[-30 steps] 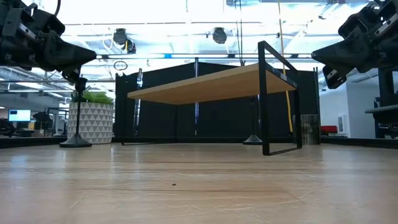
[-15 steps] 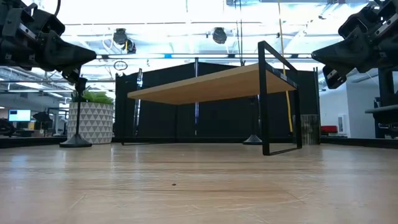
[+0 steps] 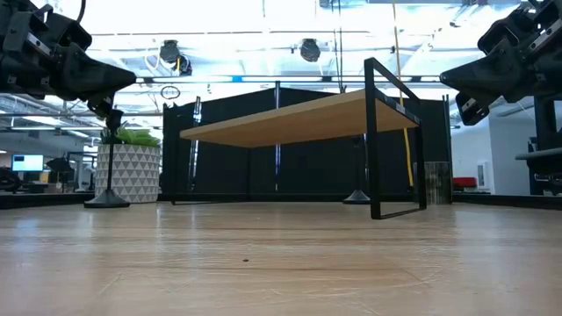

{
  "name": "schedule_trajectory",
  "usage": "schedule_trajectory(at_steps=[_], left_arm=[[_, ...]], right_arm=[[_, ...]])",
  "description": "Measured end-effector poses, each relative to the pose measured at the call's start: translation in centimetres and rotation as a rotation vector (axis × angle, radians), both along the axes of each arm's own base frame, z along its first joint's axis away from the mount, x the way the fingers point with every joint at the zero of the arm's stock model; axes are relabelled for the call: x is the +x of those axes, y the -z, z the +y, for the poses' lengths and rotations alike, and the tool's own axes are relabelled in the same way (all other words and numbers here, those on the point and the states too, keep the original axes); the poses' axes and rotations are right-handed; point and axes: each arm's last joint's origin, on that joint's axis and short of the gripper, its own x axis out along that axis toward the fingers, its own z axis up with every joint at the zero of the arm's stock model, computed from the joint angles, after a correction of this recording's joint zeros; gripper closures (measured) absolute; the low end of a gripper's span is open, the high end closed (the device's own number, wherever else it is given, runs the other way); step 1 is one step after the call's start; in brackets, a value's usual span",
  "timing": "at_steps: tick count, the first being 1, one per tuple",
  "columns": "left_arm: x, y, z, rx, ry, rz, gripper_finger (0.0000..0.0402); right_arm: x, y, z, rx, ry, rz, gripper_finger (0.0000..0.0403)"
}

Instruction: Pick & Place candle stick holders

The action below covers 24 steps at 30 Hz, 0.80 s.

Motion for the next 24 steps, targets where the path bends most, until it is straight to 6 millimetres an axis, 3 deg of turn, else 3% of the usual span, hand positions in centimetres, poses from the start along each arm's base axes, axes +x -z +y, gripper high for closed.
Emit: schedule_trajectory(at_steps=[24], left_arm=[[0.00, 0.01, 0.00, 0.001, 0.000, 0.000, 0.0376]], right_arm=[[0.00, 0.00, 0.00, 0.012, 0.001, 0.000, 0.0403]])
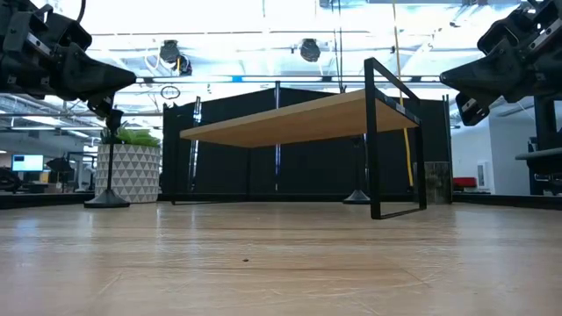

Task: Pick & Place candle stick holders
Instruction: Put the left black candle holder on the shelf

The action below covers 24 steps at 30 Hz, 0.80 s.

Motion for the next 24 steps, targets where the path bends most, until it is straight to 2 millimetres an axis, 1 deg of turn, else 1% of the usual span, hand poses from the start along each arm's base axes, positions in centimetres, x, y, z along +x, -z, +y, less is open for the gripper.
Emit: schedule_trajectory(at_steps=[8, 11, 15, 16, 20, 24], left_arm=[[0.0, -0.2, 0.1, 0.024, -0.034, -0.019, 0.0376], [0.0, -0.8, 0.1, -0.092, -0.027, -0.081, 0.0376], [-0.3, -2.4, 0.0, -0.425, 0.033, -0.251, 0.0376], [-0.4, -2.8, 0.0, -0.472, 0.044, -0.298, 0.0376], [-1.1, -4.4, 0.2, -0.485, 0.009, -0.489, 0.0376], [-1.5, -5.2, 0.1, -0.513, 0.032, -0.583, 0.0376]], right_arm=[[0.0, 0.0, 0.0, -0.003, 0.003, 0.000, 0.0403], [0.0, 0.0, 0.0, -0.004, 0.004, 0.000, 0.0403], [0.0, 0.0, 0.0, -0.004, 0.004, 0.000, 0.0403], [0.0, 0.0, 0.0, -0.004, 0.004, 0.000, 0.0403], [0.0, 0.0, 0.0, -0.004, 0.004, 0.000, 0.0403], [0.0, 0.0, 0.0, -0.004, 0.004, 0.000, 0.0403]])
